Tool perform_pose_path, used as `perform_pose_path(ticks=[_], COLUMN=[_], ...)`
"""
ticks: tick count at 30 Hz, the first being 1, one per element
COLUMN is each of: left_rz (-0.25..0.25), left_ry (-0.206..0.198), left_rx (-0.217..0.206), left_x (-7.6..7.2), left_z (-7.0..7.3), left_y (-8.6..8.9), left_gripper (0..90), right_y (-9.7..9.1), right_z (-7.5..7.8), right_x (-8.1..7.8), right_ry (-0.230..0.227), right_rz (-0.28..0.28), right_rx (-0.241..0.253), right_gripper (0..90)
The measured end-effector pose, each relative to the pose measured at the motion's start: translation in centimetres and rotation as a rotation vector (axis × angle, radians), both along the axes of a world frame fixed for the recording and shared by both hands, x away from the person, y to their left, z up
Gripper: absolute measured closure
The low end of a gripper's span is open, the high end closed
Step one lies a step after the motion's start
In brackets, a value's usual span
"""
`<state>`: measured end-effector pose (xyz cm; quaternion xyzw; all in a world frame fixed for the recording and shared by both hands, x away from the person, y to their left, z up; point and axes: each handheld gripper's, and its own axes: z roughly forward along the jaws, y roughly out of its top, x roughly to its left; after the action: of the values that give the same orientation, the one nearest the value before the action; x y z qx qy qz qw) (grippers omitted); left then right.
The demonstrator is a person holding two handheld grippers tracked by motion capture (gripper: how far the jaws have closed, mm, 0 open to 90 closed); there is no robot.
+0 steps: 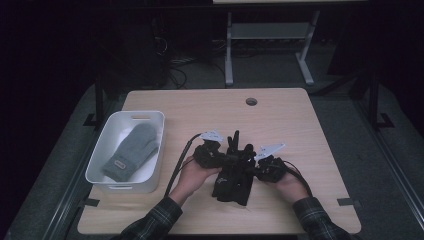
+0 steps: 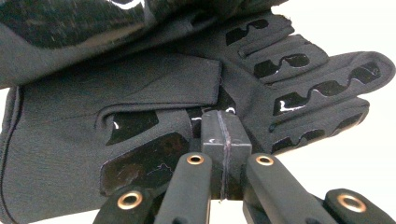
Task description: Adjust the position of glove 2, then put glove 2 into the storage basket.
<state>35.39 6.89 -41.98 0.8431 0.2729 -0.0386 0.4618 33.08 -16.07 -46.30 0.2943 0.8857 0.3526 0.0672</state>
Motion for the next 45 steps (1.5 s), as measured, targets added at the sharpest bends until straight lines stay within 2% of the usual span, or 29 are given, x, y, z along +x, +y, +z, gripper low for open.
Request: perform_pose_path(ticks=[14, 19, 20, 30, 33, 37, 40, 45], left_rz=[-0.031, -0.036, -0.027, -0.039, -0.038, -0.048, -0.06, -0.097], left_ry=[0.01, 0.014, 0.023, 0.024, 0.026, 0.012, 0.002, -0.008], left_rx=[0.014, 0.026, 0.027, 0.032, 0.012, 0.012, 0.01, 0.018], left_x=[0.0, 0.2, 0.1, 0.1, 0.0, -0.3, -0.7, -1.8], left_z=[-0.7, -1.5, -1.6, -1.9, -1.9, -1.4, -0.9, -0.5], left_y=[-1.9, -2.5, -2.6, -3.0, -3.1, -3.0, -2.8, -2.8], left_gripper=[86.8, 86.7, 86.7, 85.0, 78.1, 71.7, 71.4, 81.9], right_y=[0.2, 0.1, -0.1, -3.6, -4.0, -4.6, -5.1, -6.1], right_z=[-0.1, 0.0, 0.1, 1.0, 1.0, 0.9, 0.8, 0.2], right_x=[0.0, 0.0, 0.0, 0.2, 0.2, 0.3, 0.5, 0.6], right_ry=[0.01, 0.008, 0.007, -0.016, -0.022, -0.022, -0.021, -0.017], right_rz=[0.003, 0.004, 0.002, -0.091, -0.094, -0.118, -0.141, -0.182], right_rx=[0.016, 0.019, 0.02, 0.07, 0.066, 0.057, 0.055, 0.041], right_gripper=[90.0, 90.0, 90.0, 89.6, 87.5, 81.0, 72.9, 54.1])
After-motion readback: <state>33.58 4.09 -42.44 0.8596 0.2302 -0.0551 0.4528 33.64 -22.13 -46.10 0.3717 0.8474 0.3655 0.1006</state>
